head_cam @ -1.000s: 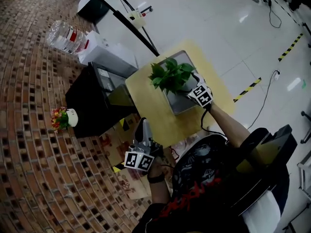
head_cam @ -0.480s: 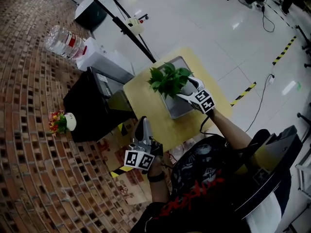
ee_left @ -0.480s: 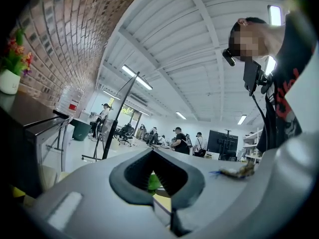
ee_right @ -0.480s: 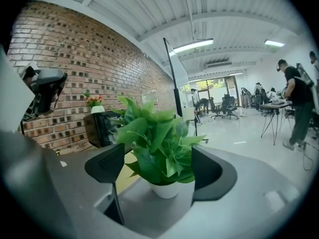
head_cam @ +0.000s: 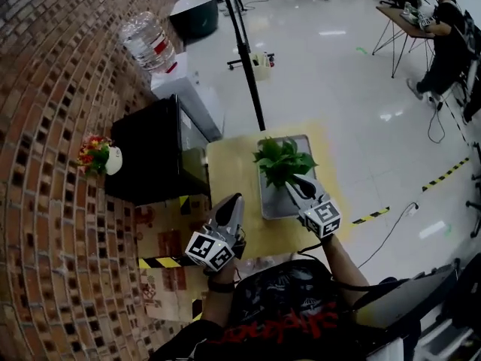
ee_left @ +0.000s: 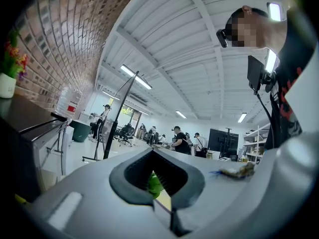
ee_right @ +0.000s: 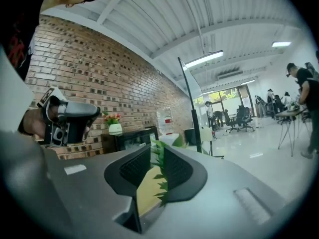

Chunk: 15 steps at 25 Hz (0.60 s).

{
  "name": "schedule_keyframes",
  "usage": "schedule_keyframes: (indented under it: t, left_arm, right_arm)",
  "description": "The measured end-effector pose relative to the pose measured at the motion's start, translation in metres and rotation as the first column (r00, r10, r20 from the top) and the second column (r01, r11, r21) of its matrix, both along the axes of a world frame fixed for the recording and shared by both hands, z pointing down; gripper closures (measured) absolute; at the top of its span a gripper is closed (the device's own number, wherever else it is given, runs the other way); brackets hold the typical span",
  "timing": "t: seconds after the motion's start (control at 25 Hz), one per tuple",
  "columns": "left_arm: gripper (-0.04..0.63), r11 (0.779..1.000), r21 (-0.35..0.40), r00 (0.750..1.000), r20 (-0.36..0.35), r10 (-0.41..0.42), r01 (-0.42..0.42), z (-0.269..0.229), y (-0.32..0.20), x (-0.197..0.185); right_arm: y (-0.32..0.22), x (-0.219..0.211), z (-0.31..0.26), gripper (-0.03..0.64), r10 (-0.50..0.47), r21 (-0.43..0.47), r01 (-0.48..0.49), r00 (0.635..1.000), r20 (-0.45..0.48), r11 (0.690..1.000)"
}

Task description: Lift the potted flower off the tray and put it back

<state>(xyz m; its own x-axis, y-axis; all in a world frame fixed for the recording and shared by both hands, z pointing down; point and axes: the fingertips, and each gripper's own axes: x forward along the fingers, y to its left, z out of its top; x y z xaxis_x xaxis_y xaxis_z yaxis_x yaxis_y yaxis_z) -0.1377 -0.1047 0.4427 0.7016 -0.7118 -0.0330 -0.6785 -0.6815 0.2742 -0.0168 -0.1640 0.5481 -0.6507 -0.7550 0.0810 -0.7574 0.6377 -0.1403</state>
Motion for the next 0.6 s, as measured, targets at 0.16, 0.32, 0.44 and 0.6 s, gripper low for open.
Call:
schedule_keyframes:
  t: [0.16,0.32,0.44,0.6]
  left_arm:
    - [0.595,1.000,0.001,1.000,-0.022,0.009,-0.009,-0.002,-0.007,0.001]
    - [0.595,0.999,0.026,1.000,-0.024,0.019,-0.018,0.001,-0.006,0.004]
    - [0.595,0.999,0.042,1.000,-0.001,0.025,-0.025,-0.010,-0.014,0.011]
    - [0.595,0.998,0.041,0.999,0.001,0.050,-0.050,-0.011,-0.018,0.017]
  right_arm:
    - [0.011,-0.015,-0.042,0.614,-0.023,0.074,0.023,1.000,0.000,0.997]
    - [0.024,-0.028,-0.065,0.614,-0.059,0.072,0.057,0.998,0.028,0.996]
    - [0.021,-0.038,-0.090,0.615,-0.087,0.090,0.082,0.995,0.057,0.993]
    - [0.022,-0.050,-0.103,0.615,-0.092,0.089,0.088,0.995,0.041,0.992]
